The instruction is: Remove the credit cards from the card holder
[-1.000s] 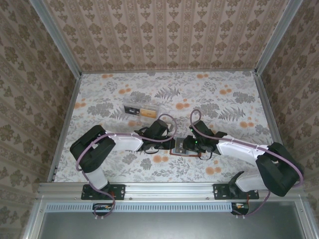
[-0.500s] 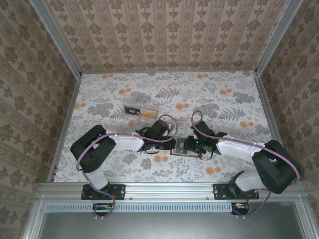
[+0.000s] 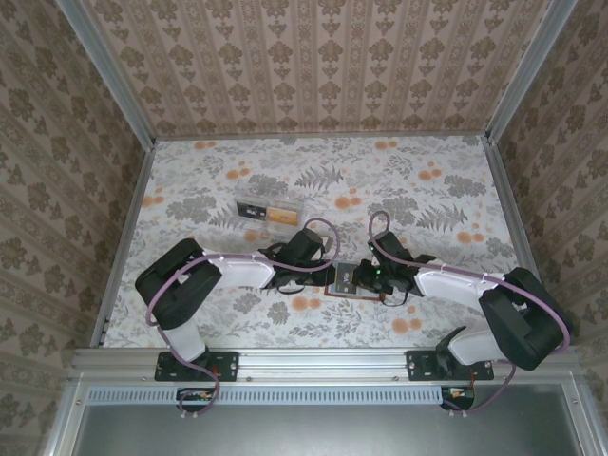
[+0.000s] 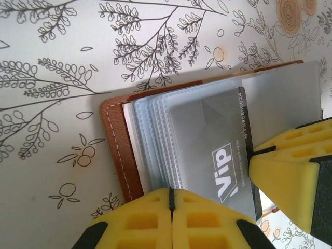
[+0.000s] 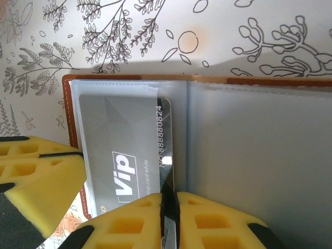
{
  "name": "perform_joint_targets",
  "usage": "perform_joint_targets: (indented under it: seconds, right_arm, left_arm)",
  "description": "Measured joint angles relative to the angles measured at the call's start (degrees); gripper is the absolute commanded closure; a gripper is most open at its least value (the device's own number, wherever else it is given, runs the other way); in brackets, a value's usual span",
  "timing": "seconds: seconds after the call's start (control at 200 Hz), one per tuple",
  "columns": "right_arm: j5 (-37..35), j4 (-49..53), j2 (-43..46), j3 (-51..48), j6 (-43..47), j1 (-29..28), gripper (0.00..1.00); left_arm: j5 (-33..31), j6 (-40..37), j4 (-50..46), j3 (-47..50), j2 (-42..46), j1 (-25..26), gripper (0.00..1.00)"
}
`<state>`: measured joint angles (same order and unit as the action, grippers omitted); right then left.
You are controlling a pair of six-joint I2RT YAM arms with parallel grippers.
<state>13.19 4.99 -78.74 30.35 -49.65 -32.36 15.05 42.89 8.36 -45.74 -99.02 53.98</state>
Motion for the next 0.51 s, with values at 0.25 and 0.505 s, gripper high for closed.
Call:
perform_joint_targets:
  seconds: [0.25,0.505]
  right_arm:
    - [1.25,-1.49,0.15,-0.87,-0.48,1.36,1.00]
    - [1.84,-1.66,3.43,-3.23,-0.46,3.26,1.00]
  left_arm:
    - [-0.55,0.00,-0.66,-0.61,-0.31,0.00,0.94]
    - [-0.50,0.02,-0.63,-0.66,-0.37,0.00,0.95]
